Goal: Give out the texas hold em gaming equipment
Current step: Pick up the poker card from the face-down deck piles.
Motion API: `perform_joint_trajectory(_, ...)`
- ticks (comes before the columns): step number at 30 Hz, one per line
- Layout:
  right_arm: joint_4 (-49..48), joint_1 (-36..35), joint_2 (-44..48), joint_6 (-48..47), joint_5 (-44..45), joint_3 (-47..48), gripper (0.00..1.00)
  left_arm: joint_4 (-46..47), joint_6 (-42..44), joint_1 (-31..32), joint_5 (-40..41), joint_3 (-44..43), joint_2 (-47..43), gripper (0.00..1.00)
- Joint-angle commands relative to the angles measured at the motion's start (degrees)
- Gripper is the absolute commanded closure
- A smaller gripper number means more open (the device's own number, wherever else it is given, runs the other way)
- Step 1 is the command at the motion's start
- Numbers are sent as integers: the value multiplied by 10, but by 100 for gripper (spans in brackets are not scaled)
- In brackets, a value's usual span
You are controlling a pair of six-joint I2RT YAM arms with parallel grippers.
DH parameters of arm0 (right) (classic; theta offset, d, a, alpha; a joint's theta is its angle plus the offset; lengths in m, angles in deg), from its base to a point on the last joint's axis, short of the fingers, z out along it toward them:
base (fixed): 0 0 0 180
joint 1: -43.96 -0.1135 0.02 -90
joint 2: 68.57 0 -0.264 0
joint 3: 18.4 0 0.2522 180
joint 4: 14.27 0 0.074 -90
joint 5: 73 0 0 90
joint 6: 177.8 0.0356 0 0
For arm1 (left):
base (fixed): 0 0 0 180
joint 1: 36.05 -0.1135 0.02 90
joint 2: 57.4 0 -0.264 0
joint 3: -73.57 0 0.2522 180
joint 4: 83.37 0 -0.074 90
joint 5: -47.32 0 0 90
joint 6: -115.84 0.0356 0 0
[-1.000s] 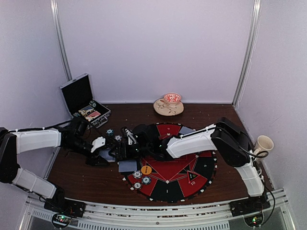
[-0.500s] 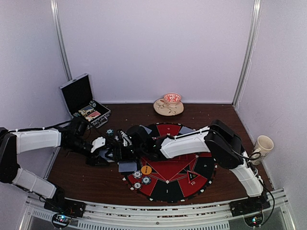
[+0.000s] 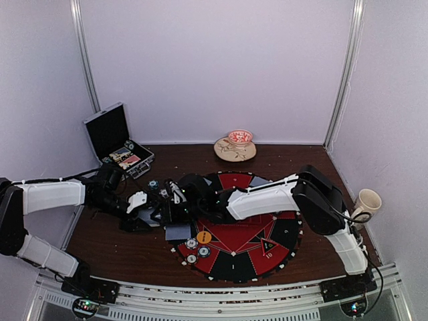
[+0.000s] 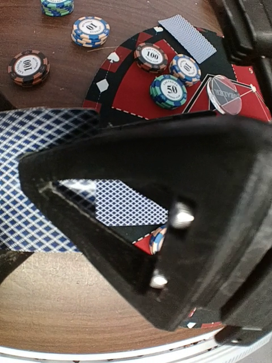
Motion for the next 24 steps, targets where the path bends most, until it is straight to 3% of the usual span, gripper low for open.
perform_joint_trajectory(1, 52, 9, 26, -16, 37, -18, 48, 13, 5, -2, -18, -1, -7, 48)
perform_joint_trajectory(24, 35, -1, 75, -23, -4, -27, 82, 13, 6, -2, -17, -2, -2, 48)
